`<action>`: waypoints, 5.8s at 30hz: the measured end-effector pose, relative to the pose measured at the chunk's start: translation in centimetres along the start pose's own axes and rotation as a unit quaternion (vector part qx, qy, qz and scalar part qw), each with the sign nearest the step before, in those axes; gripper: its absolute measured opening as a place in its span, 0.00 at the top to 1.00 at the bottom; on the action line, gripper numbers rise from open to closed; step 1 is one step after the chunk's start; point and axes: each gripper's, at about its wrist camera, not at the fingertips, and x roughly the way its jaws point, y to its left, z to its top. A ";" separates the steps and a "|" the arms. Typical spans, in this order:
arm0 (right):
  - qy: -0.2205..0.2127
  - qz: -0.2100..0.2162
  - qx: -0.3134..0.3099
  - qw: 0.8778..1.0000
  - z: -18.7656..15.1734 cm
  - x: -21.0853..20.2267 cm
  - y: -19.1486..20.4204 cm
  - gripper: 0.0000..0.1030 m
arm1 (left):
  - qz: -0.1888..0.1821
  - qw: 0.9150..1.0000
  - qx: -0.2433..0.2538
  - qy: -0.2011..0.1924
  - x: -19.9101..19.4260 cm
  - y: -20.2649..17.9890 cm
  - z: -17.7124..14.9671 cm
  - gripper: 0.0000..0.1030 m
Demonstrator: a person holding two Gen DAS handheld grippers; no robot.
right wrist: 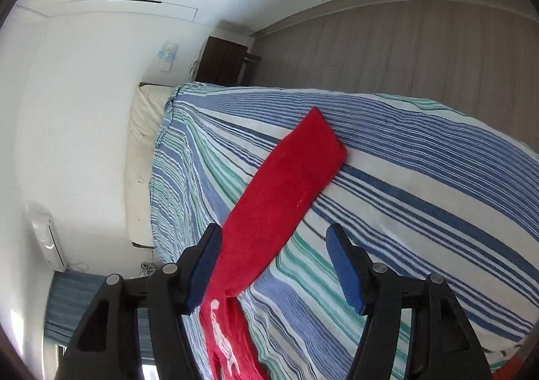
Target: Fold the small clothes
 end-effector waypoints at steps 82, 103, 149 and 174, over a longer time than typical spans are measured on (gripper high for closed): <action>-0.030 -0.188 -0.455 0.870 -19.3 4.4 9.0 0.40 | -0.044 0.993 0.014 0.108 5.0 -2.2 -2.3 0.01; -0.033 -0.275 -0.478 0.834 -13.7 14.3 6.1 0.00 | -0.039 0.992 -0.008 0.121 5.9 -1.3 -2.2 0.01; -0.033 -0.275 -0.477 0.834 -13.8 14.1 6.1 0.00 | -0.035 0.993 -0.009 0.109 5.4 -1.3 -1.9 0.01; -0.033 -0.275 -0.477 0.834 -13.8 14.1 6.1 0.00 | -0.042 0.993 -0.027 0.108 5.2 -0.6 -1.5 0.01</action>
